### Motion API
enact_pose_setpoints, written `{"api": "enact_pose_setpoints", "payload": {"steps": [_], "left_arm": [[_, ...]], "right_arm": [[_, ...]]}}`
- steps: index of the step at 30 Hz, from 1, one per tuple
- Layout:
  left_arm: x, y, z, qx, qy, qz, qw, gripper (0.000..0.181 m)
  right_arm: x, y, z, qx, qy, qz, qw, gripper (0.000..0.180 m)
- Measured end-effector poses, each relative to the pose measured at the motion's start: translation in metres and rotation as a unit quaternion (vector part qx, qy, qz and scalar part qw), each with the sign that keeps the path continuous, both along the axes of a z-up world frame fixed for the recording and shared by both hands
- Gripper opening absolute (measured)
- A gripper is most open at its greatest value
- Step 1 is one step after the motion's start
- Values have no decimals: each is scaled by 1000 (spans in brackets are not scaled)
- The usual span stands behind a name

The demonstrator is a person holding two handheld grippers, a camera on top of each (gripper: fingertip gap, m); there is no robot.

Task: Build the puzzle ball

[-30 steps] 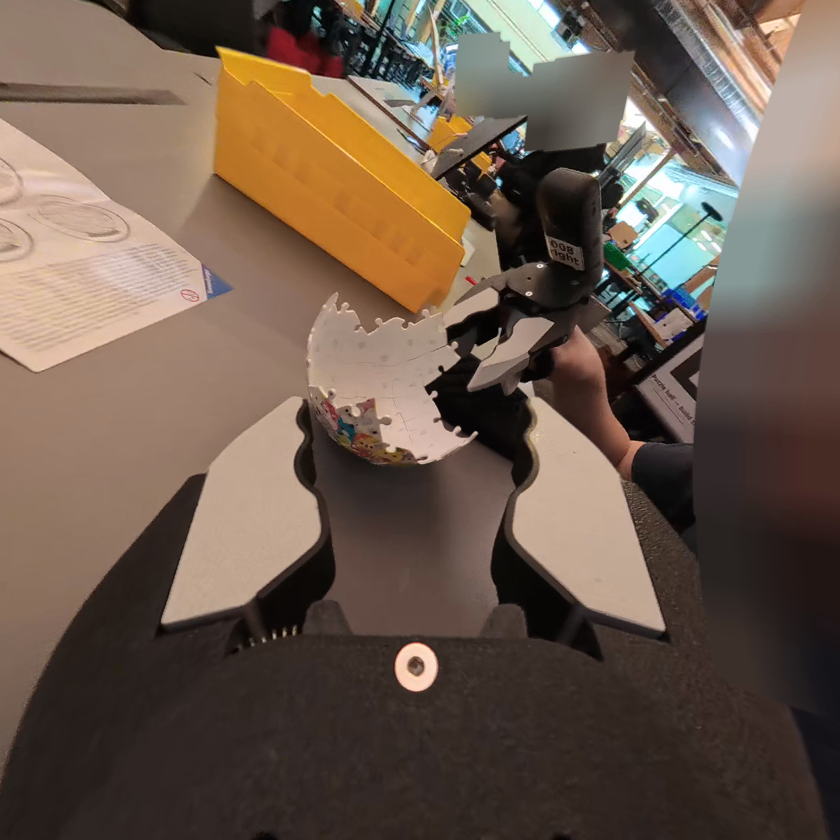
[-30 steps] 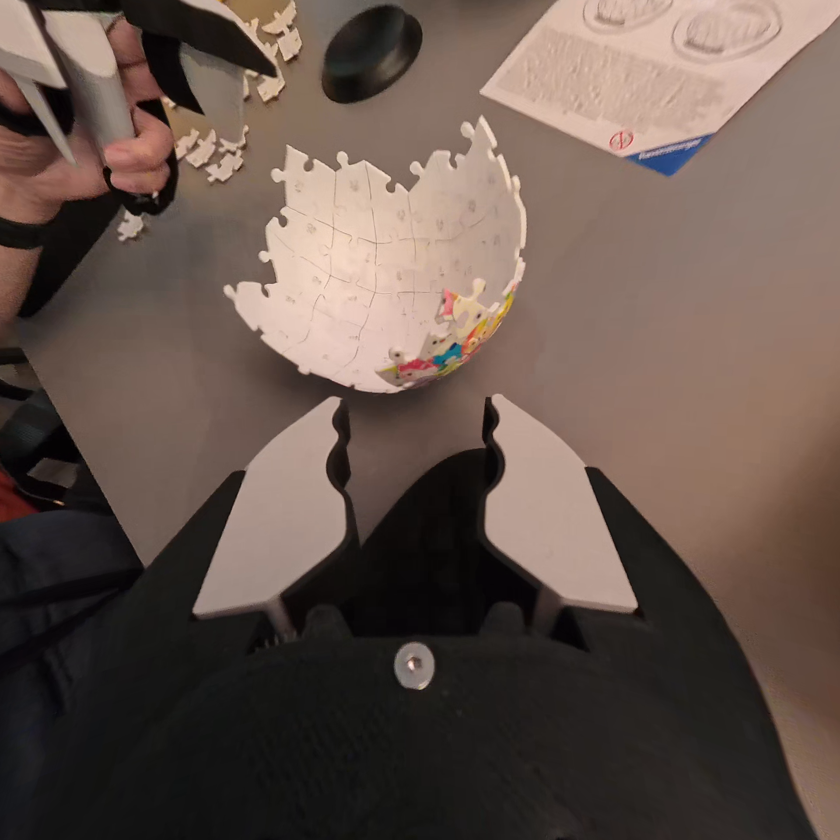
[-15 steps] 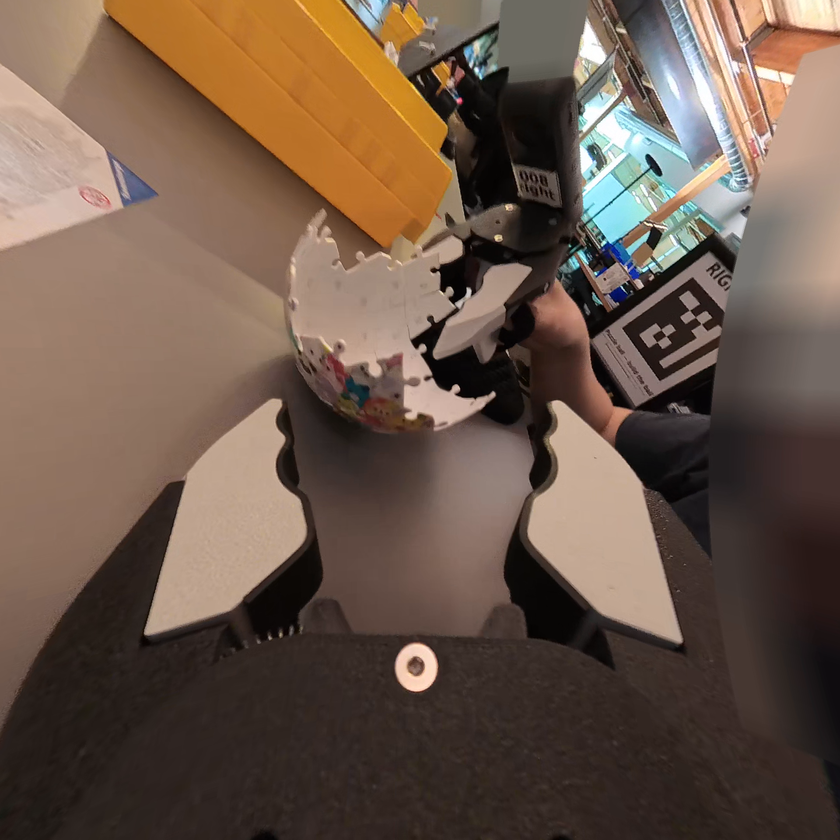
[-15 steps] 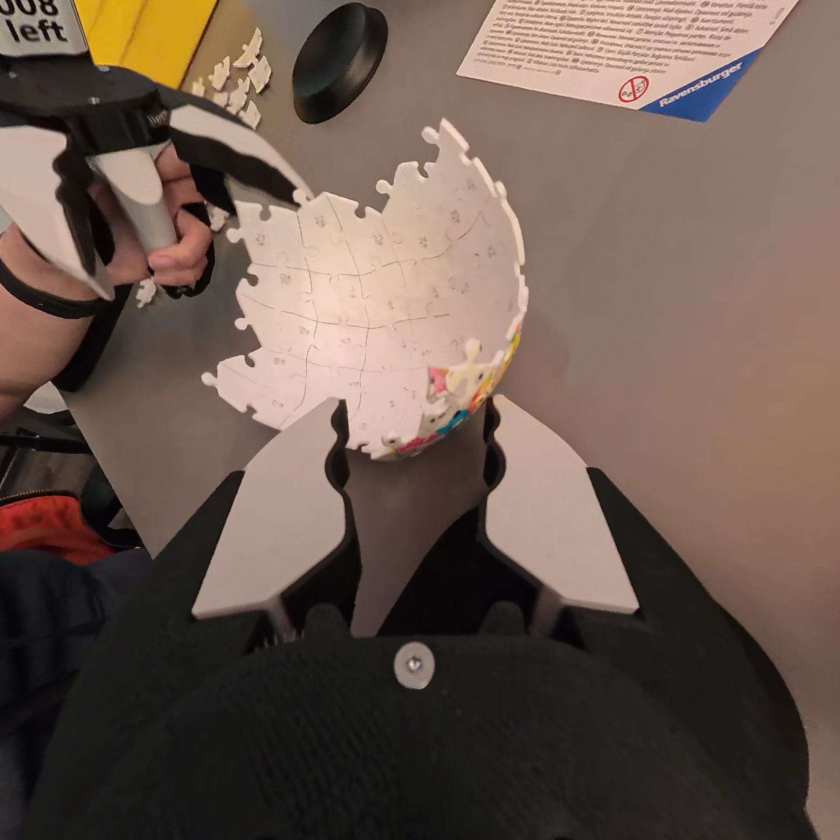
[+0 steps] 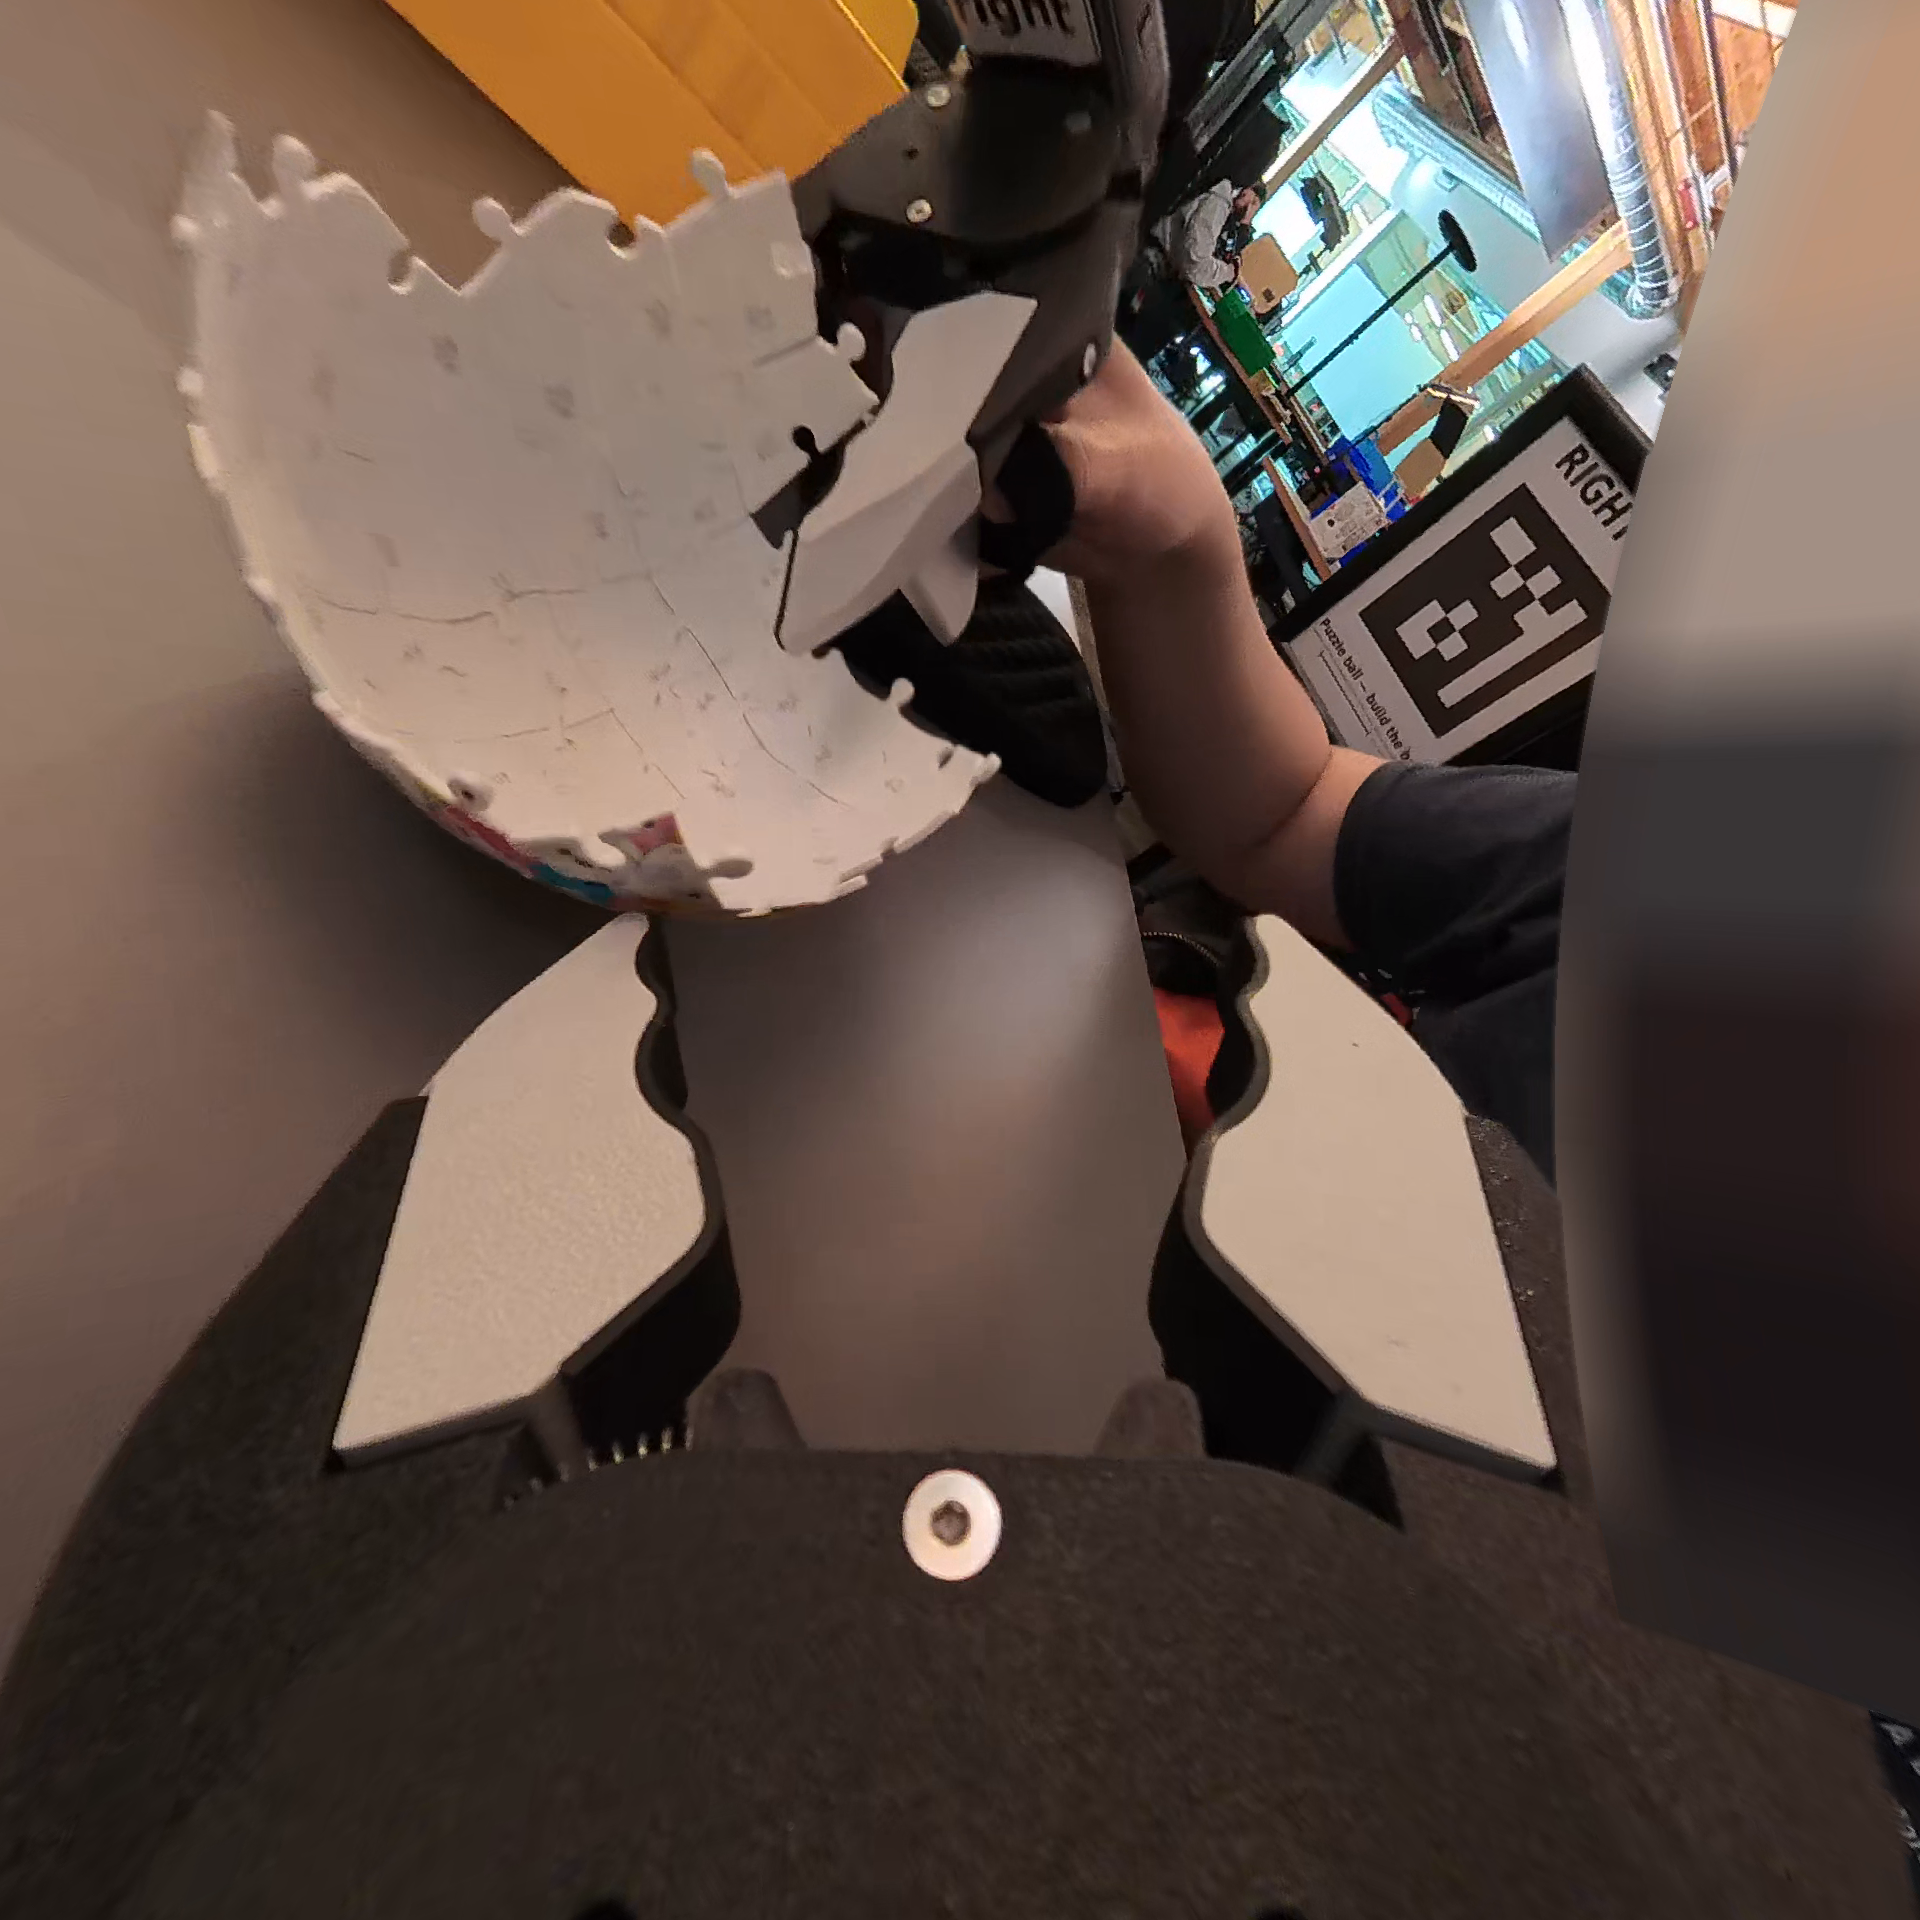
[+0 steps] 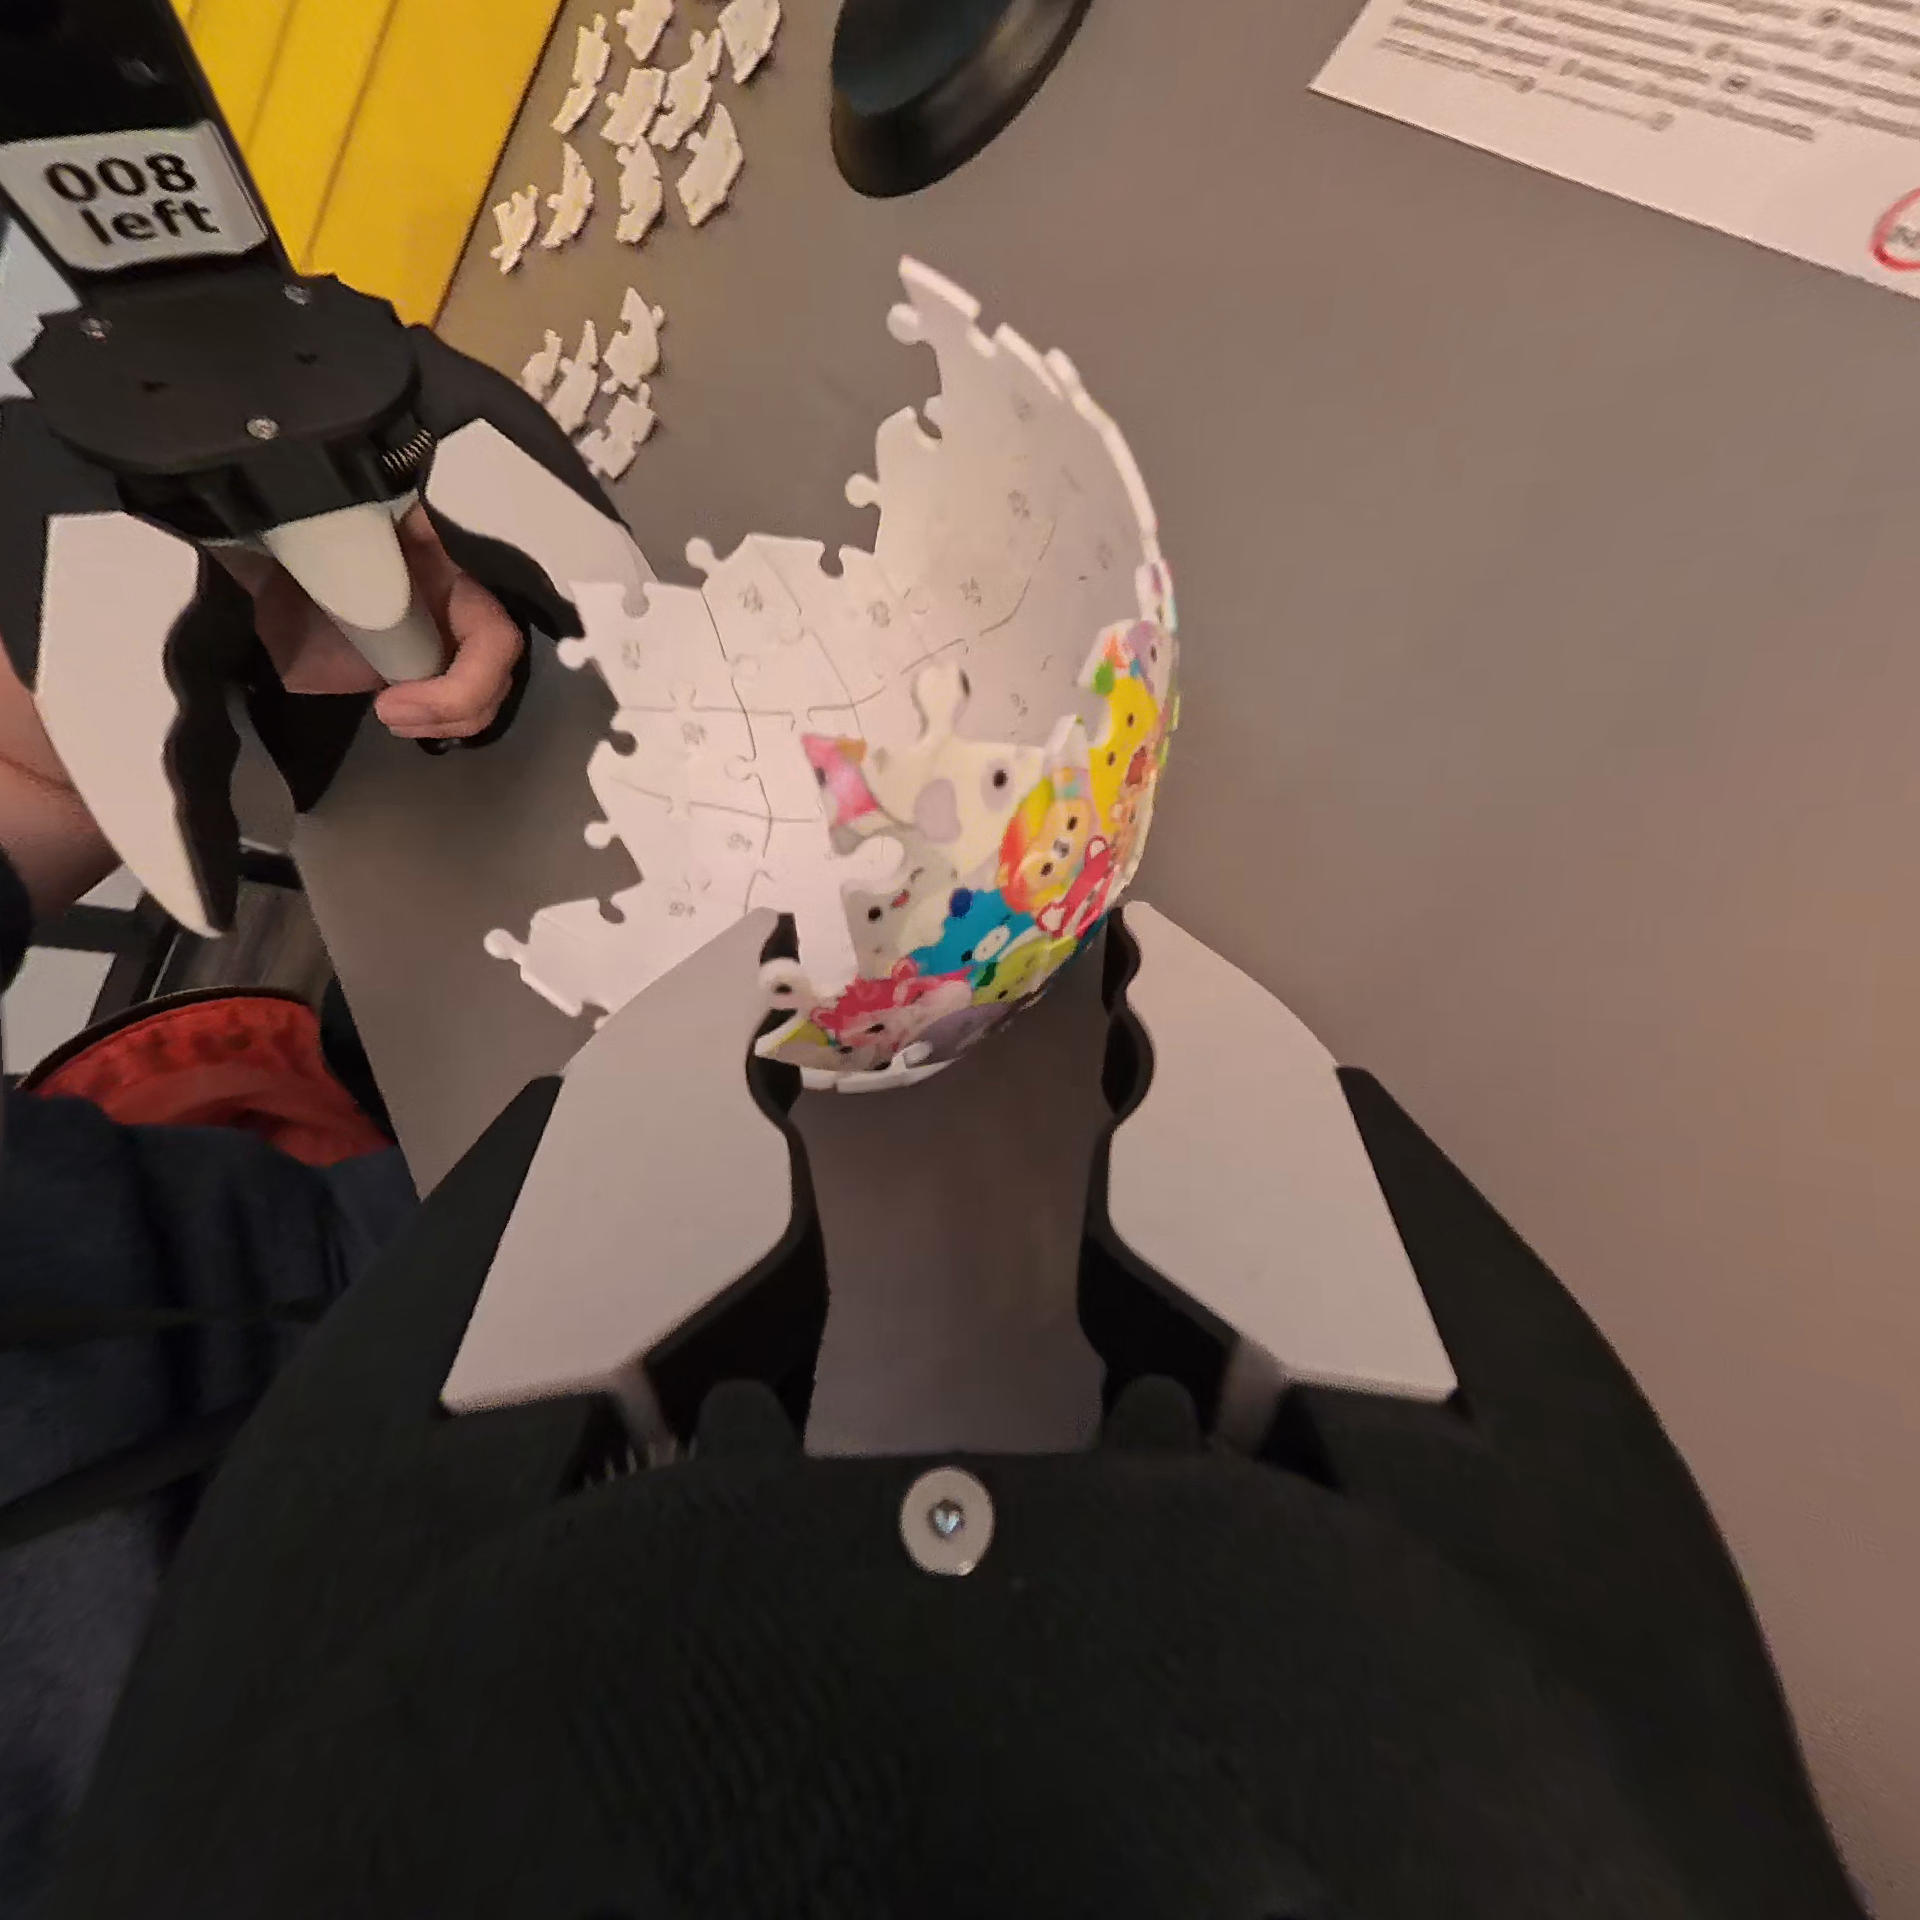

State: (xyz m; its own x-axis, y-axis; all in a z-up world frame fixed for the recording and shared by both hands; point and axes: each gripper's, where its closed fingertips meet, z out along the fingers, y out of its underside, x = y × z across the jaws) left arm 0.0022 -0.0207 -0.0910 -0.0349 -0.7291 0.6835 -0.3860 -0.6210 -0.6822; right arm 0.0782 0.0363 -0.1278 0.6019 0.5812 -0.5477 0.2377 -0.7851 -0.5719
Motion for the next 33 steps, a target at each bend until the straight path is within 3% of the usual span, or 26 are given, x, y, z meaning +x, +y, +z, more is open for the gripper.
{"api": "enact_pose_setpoints", "payload": {"steps": [13, 21, 33], "left_arm": [[-40, -47, 10, -8, -25, 23, 999, 94], [-66, -68, 9, 4, -16, 50, 999, 94], [-76, -74, 7, -10, -16, 65, 998, 92]], "right_arm": [[-68, 12, 3, -42, 13, 148, 988, 56], [-94, 12, -2, -67, 0, 189, 980, 56], [-92, 22, 13, -14, 25, 192, 981, 55]]}}
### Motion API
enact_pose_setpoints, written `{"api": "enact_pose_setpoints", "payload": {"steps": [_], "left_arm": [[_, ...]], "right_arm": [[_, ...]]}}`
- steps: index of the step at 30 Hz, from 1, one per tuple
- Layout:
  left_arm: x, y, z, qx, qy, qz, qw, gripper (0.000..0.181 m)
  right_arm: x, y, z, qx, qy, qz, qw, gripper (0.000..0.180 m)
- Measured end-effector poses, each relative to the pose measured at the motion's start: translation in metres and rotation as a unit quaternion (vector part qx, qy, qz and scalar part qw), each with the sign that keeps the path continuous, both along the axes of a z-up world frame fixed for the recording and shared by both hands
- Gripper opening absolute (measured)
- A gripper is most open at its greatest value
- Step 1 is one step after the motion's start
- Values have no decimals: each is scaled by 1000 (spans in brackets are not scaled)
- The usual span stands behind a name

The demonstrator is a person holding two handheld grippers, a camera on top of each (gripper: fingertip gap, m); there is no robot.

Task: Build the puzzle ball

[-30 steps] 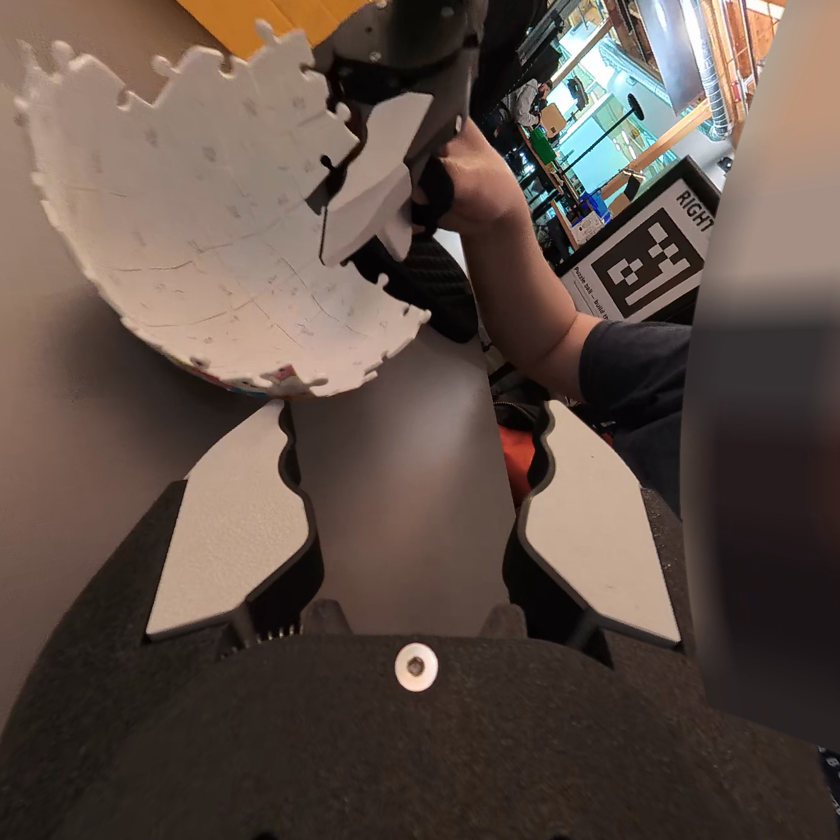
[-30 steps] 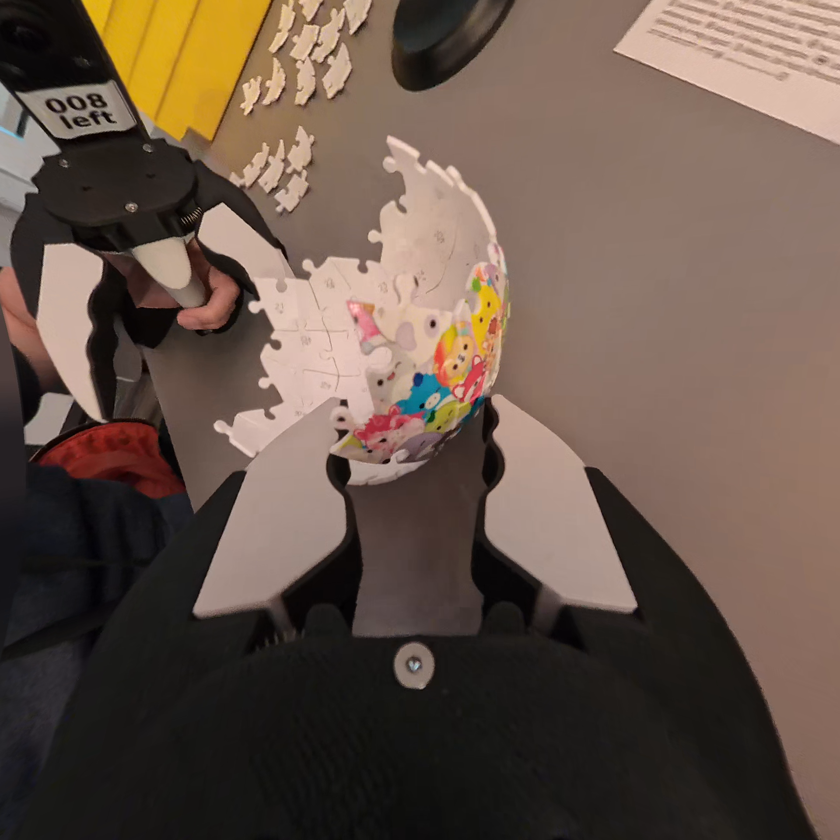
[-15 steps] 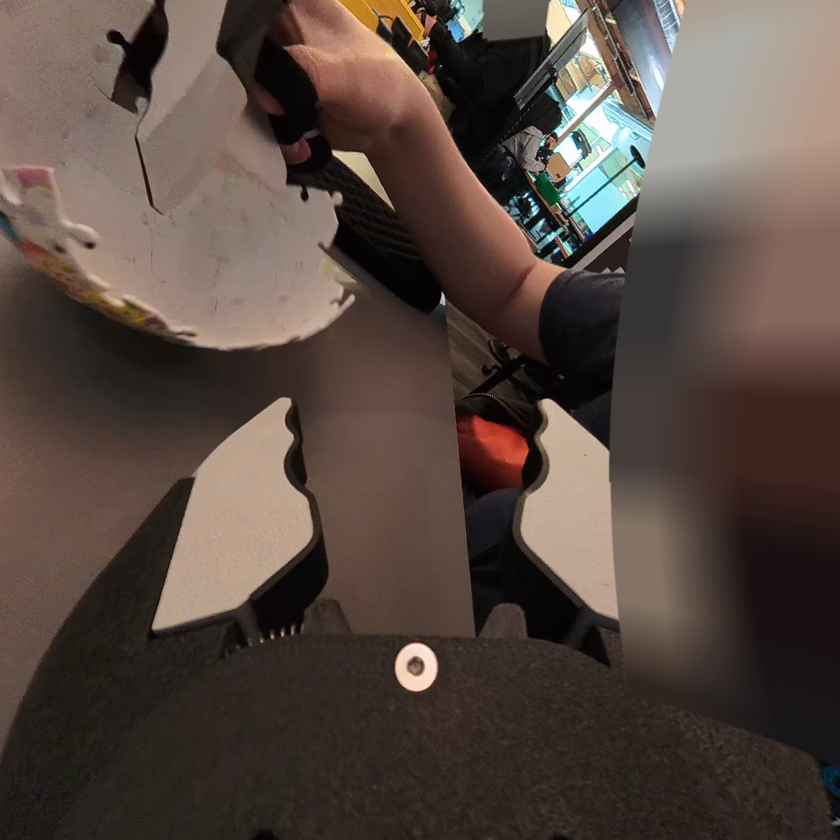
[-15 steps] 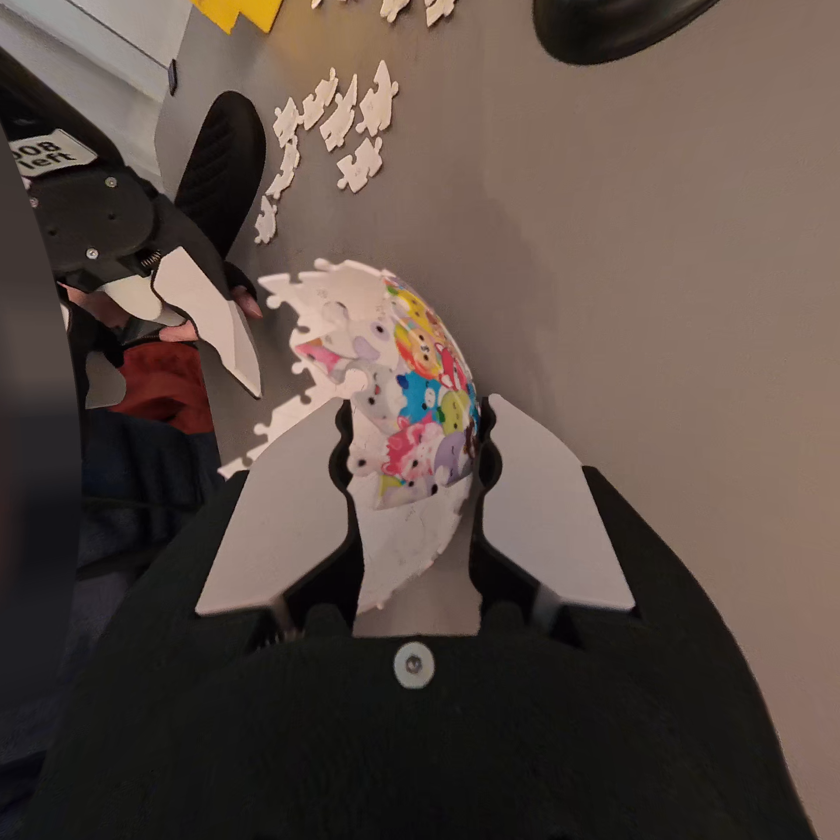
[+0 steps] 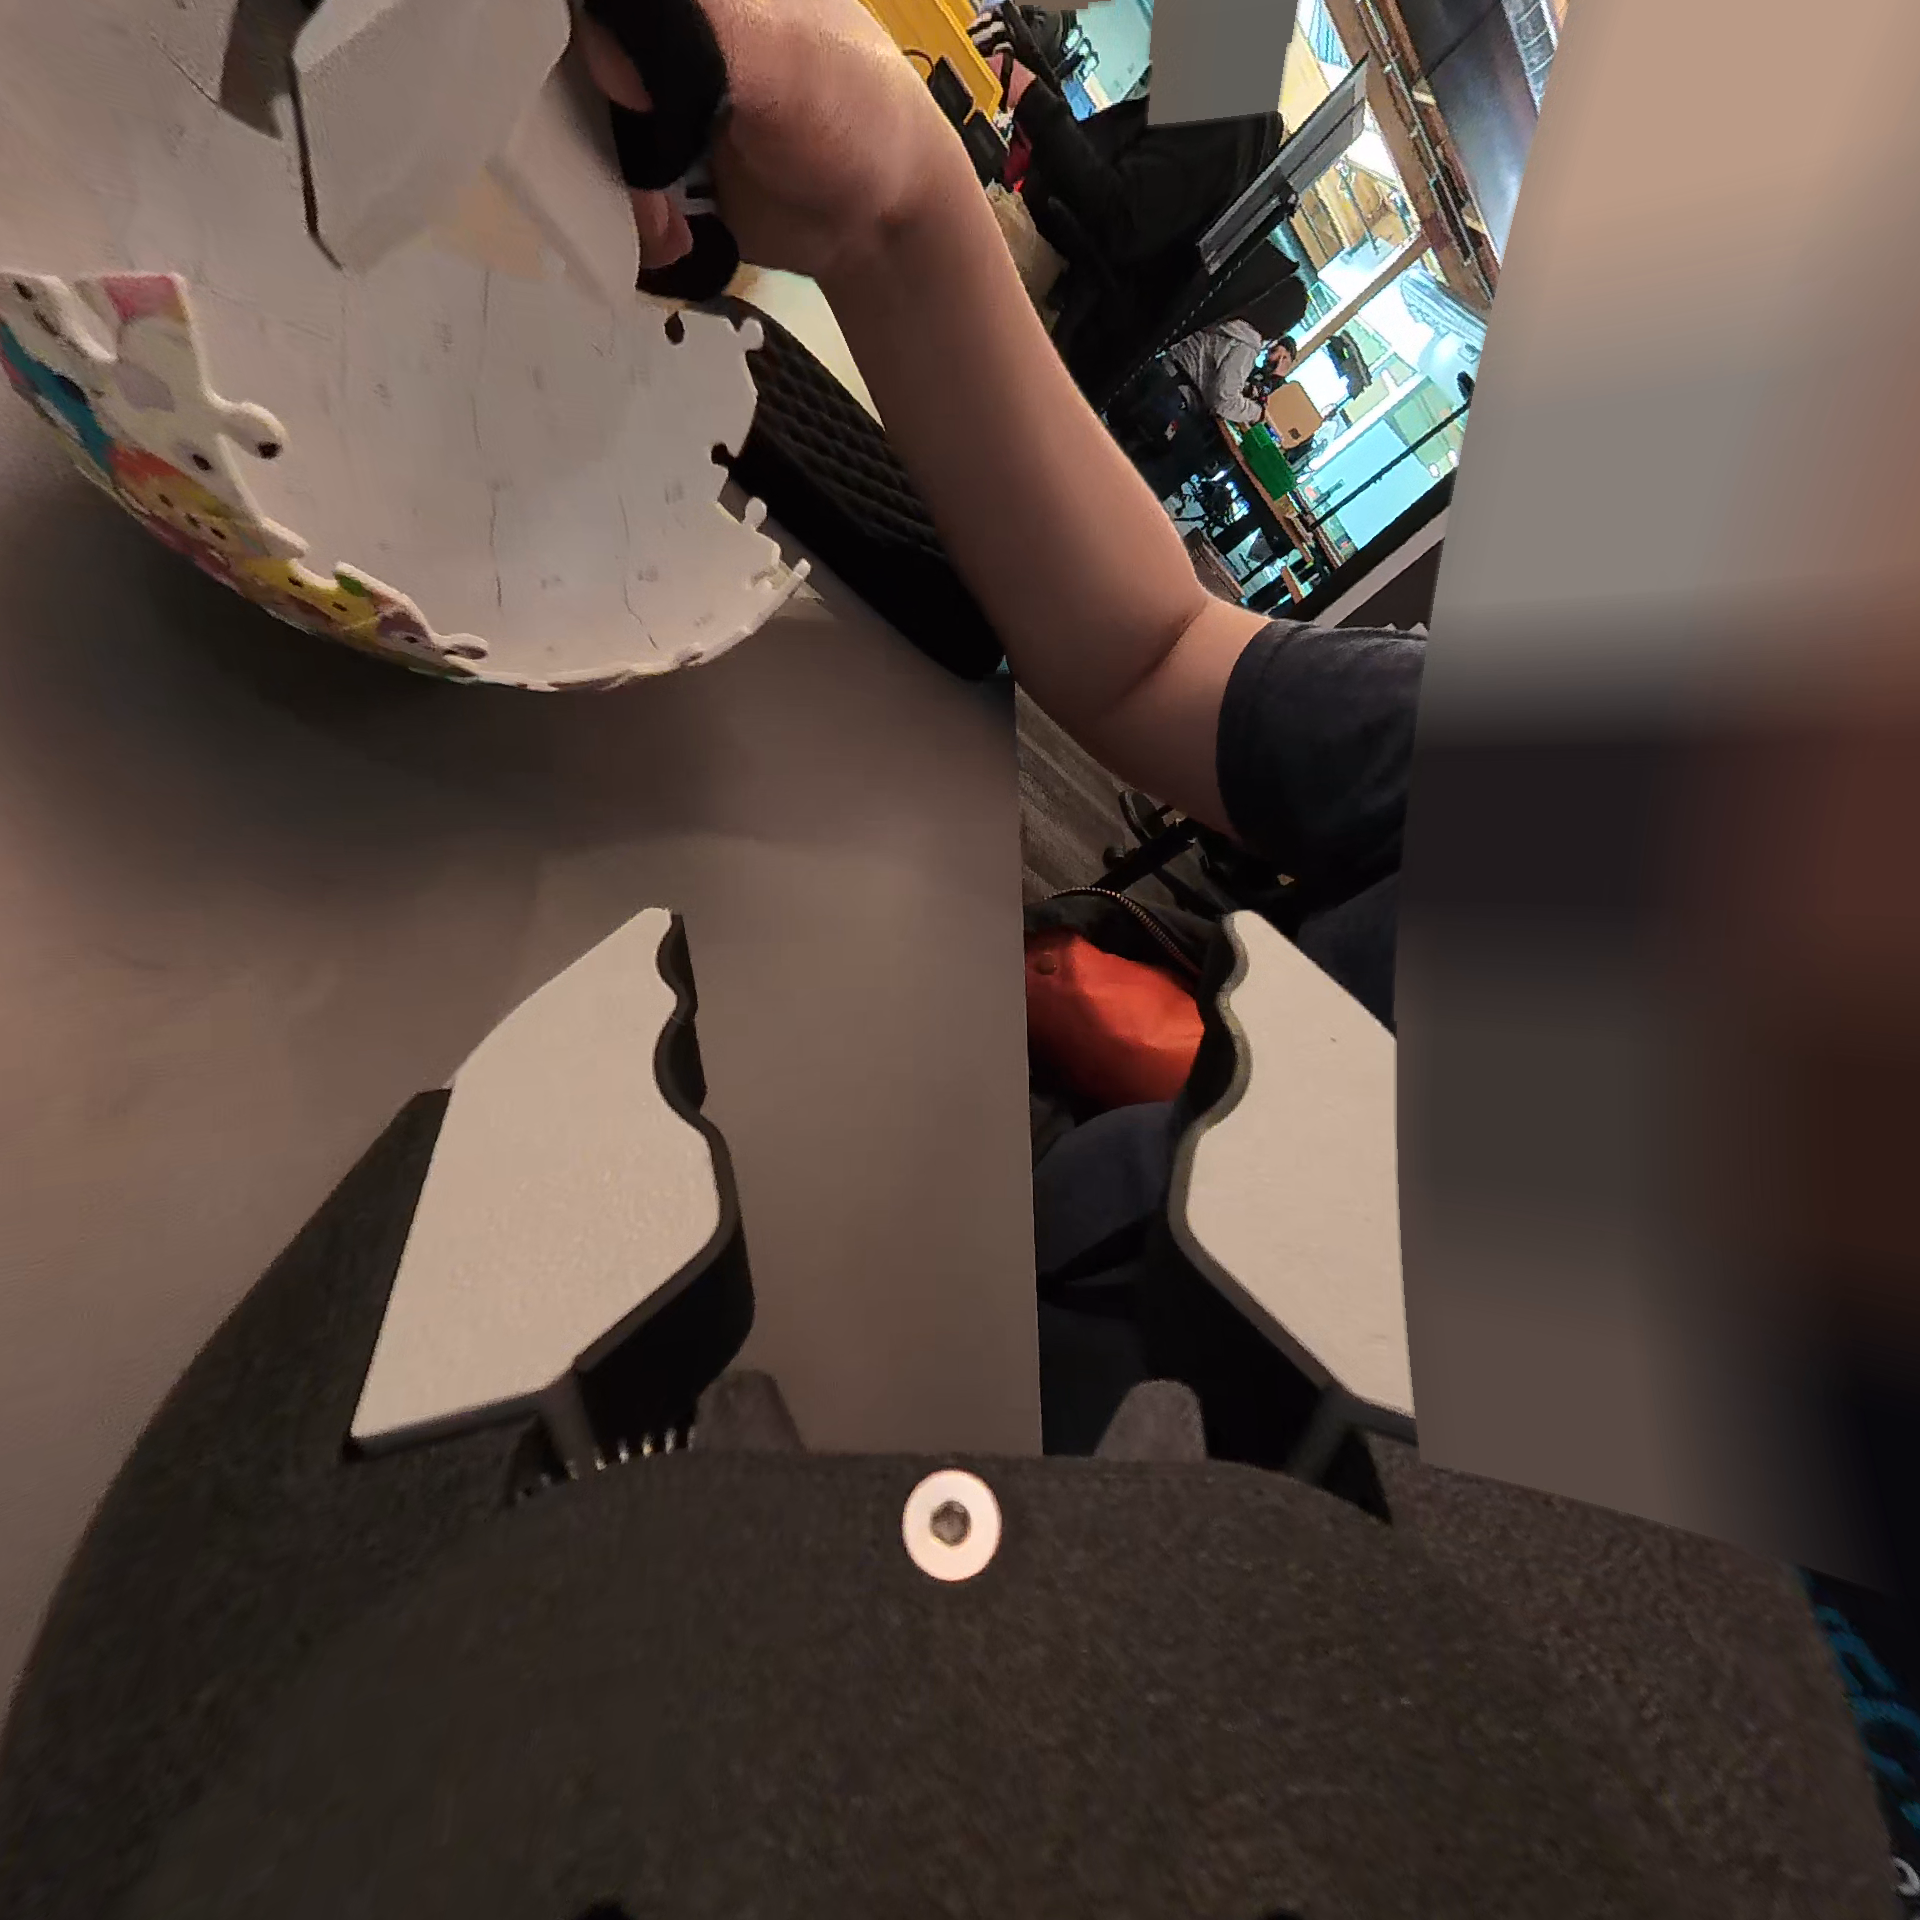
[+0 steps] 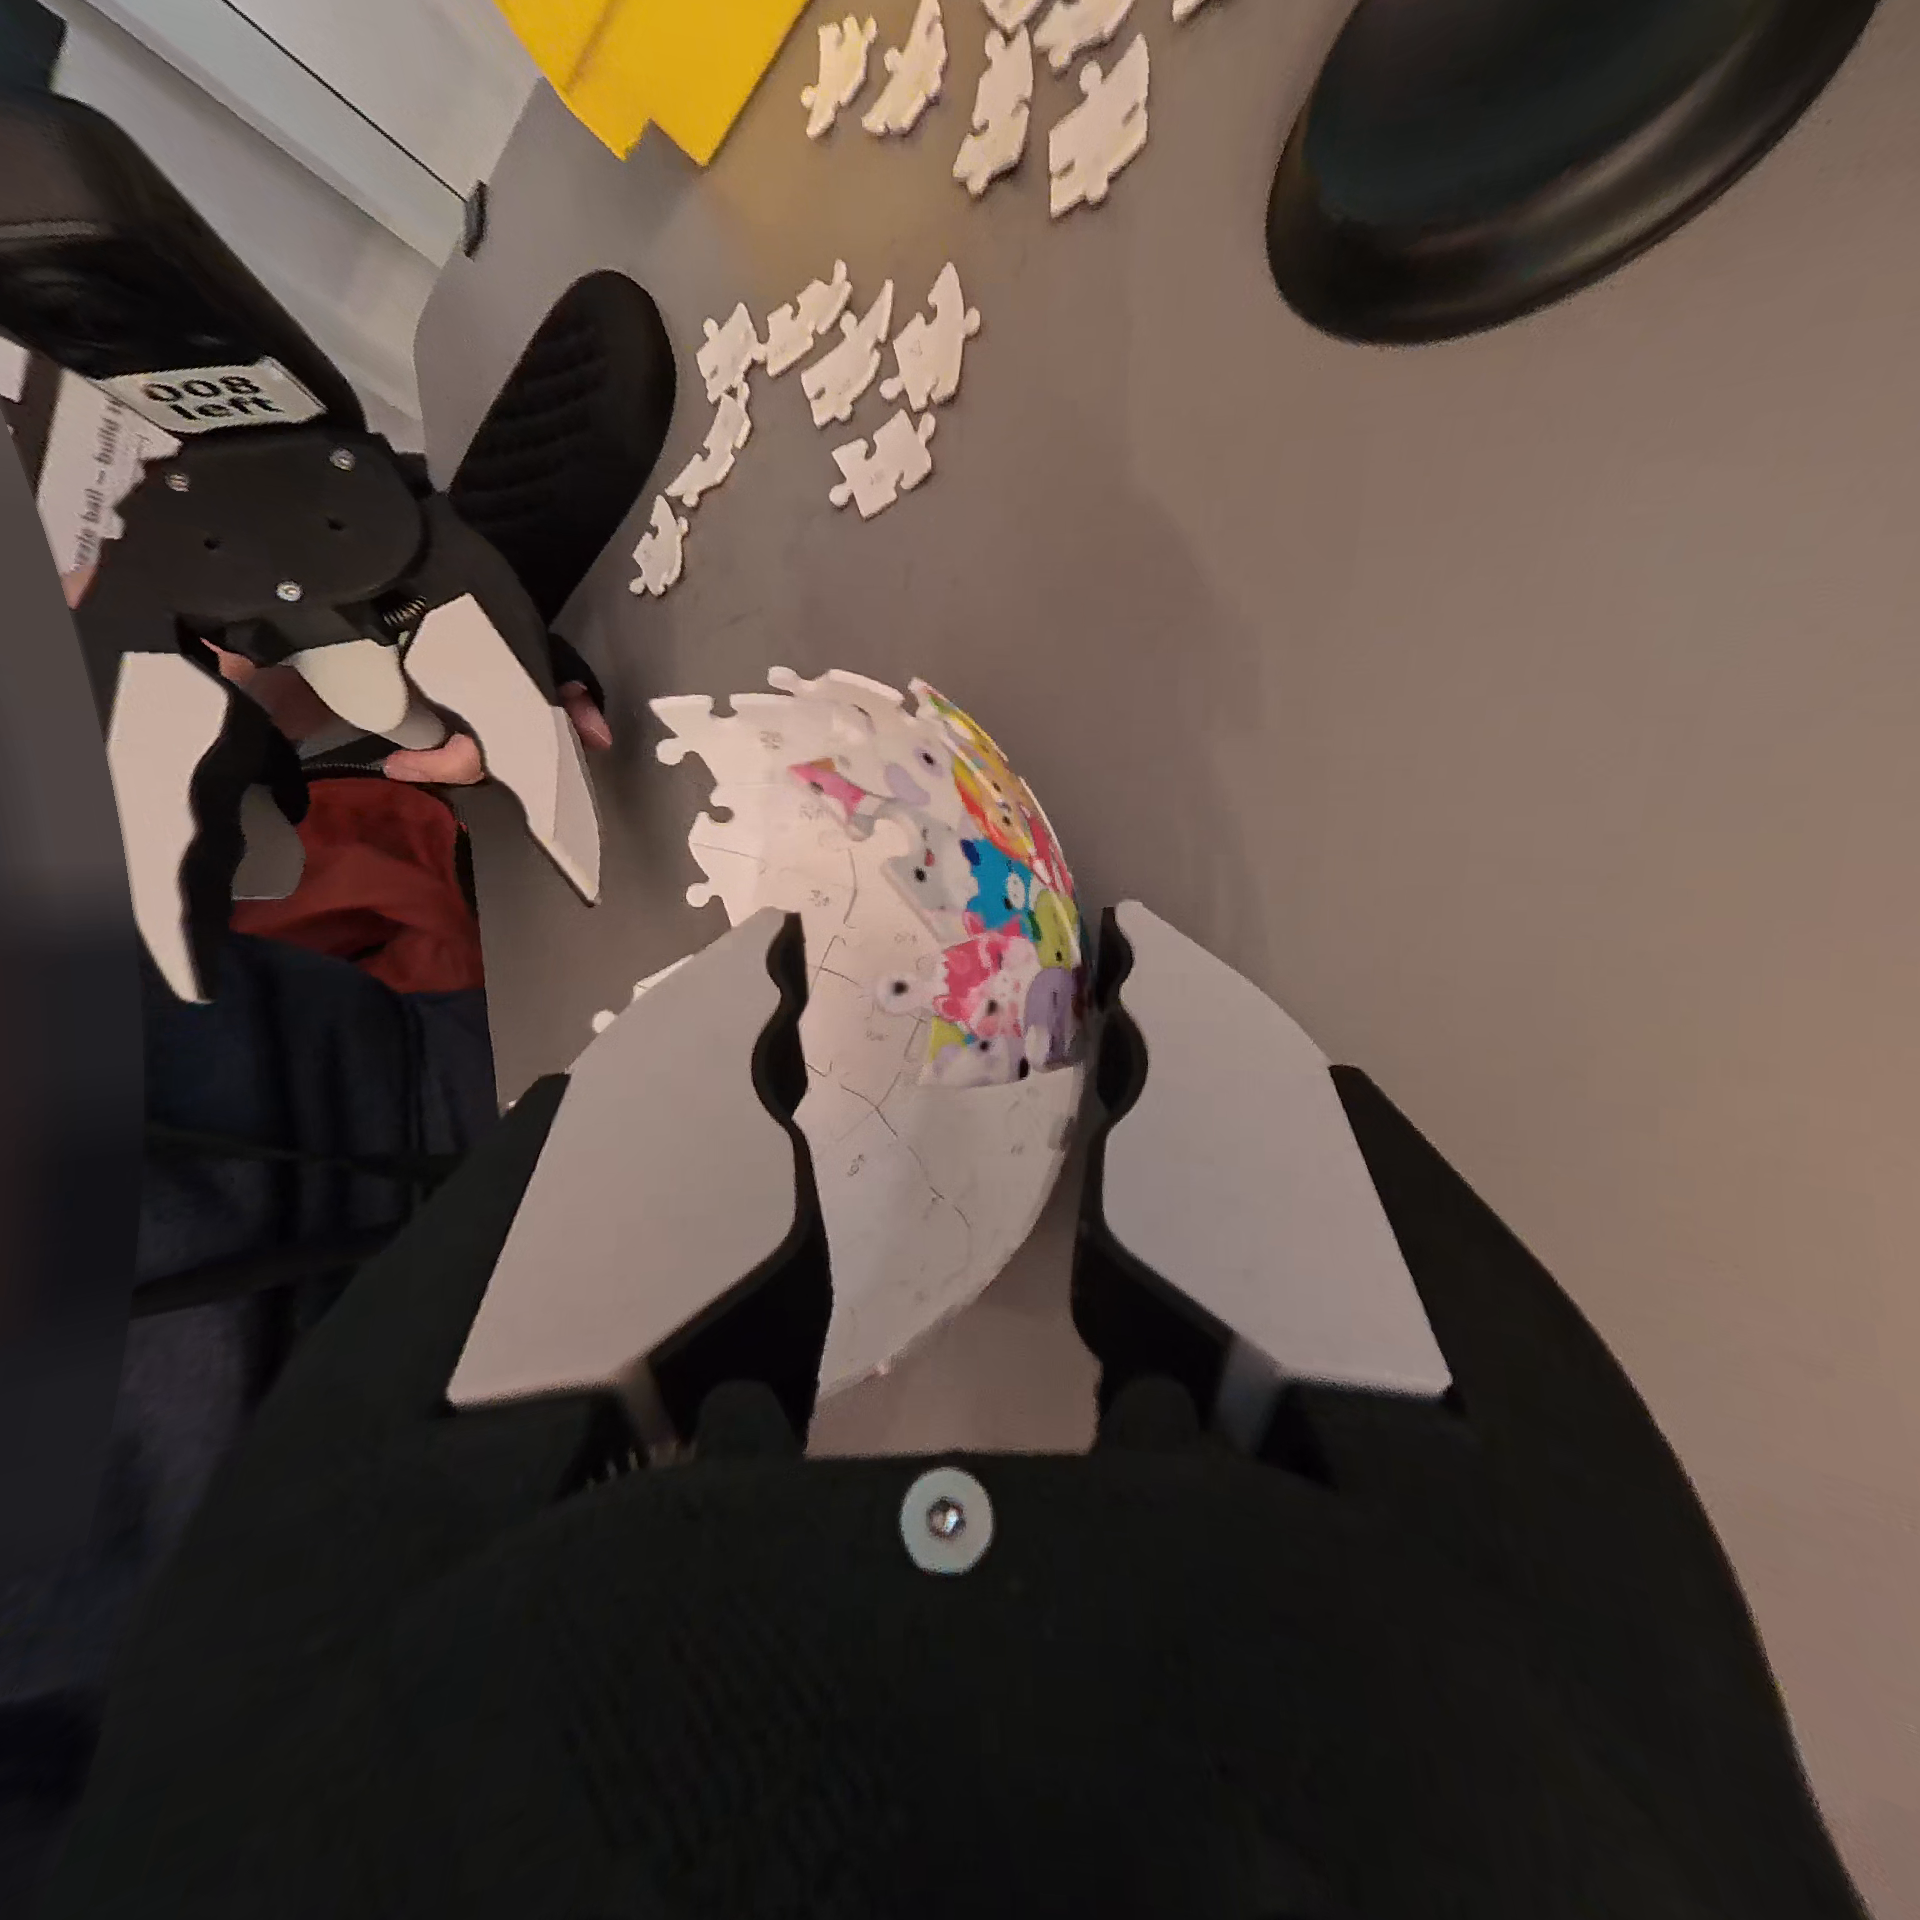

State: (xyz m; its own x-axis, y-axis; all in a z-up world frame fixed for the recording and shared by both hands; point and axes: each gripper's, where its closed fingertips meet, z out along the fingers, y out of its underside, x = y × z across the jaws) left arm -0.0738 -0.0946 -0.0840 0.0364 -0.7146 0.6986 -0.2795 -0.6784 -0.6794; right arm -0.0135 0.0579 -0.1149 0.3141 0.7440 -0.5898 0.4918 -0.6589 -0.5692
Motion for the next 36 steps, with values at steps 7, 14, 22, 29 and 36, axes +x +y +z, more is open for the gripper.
{"api": "enact_pose_setpoints", "payload": {"steps": [7, 14, 22, 29, 36], "left_arm": [[-7, 4, 5, -2, -10, 18, 1000, 91], [-20, 5, 17, 3, -22, 43, 999, 89], [-86, 36, 41, 161, 38, 159, 973, 70], [-169, 62, 32, 274, 170, 273, 906, 51], [-191, 75, 5, 299, 244, 287, 877, 26]], "right_arm": [[16, 18, 35, 44, 82, -32, 995, 55], [32, 26, 41, 57, 103, -58, 991, 53], [44, 26, 101, 255, 241, -61, 934, 27], [50, 20, 103, 312, 259, -67, 912, 26], [55, 27, 101, 342, 235, -93, 905, 18]]}}
